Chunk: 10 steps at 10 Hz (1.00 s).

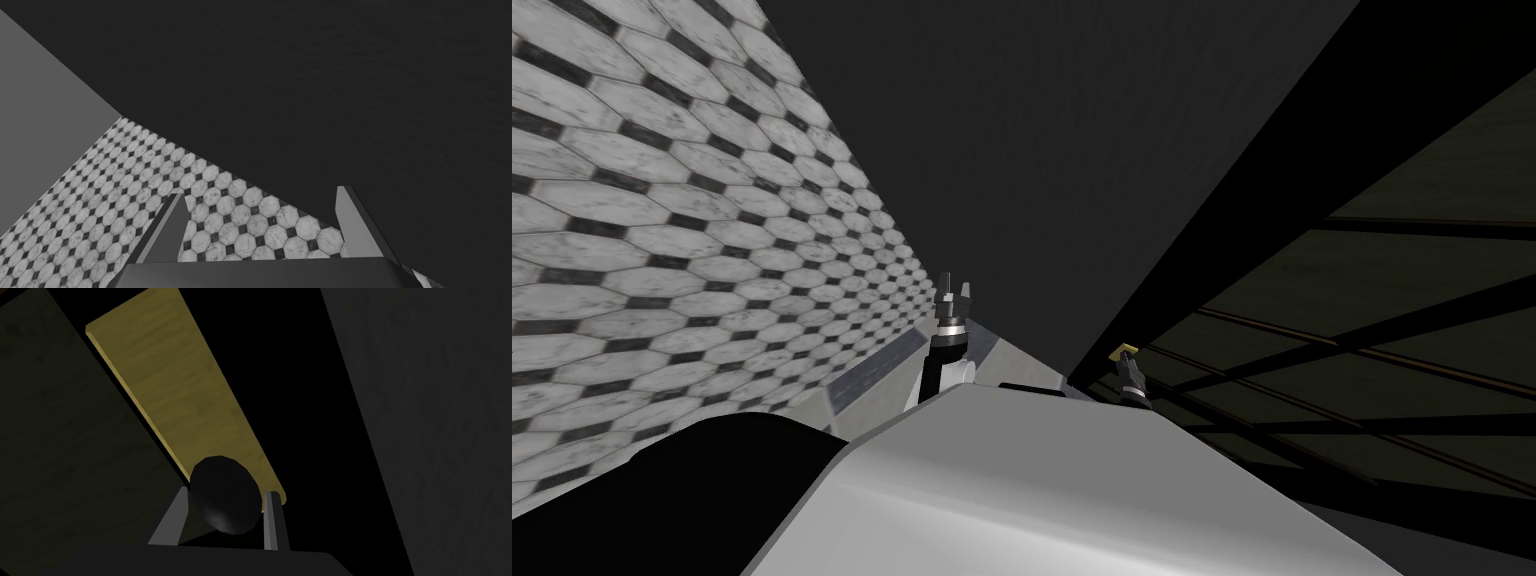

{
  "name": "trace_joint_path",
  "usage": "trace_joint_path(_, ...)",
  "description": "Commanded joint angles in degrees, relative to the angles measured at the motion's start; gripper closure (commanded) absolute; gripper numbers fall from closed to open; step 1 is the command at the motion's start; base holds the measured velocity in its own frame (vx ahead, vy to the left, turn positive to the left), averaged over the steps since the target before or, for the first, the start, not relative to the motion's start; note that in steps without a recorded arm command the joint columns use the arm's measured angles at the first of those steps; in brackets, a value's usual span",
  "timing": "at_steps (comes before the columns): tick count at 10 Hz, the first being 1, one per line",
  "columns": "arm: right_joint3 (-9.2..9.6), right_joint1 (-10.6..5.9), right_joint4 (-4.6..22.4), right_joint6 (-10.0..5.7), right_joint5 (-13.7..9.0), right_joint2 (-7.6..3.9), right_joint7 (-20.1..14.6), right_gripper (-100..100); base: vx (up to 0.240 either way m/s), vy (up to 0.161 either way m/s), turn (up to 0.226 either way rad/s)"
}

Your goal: Pull the door open

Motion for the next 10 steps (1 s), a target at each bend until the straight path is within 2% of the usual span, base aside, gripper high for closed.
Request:
trace_joint_path(1,0.16,-0.02,0.3,-0.03,-0.5,-0.07,-2.9,100,-0.025,-0.003,0.038)
trace_joint_path(4,0.41,-0.29,0.7,-0.20,-1.3,-0.30,-7.1,100,-0.031,-0.004,0.043)
trace_joint_path(5,0.41,-0.29,0.7,-0.20,-1.3,-0.30,-7.4,100,-0.021,-0.004,0.023)
trace_joint_path(9,0.83,-0.75,1.5,-0.47,-2.7,-0.69,-14.0,100,-0.035,-0.004,0.047)
trace_joint_path(10,0.83,-0.75,1.5,-0.47,-2.7,-0.69,-14.4,100,-0.032,0.004,0.021)
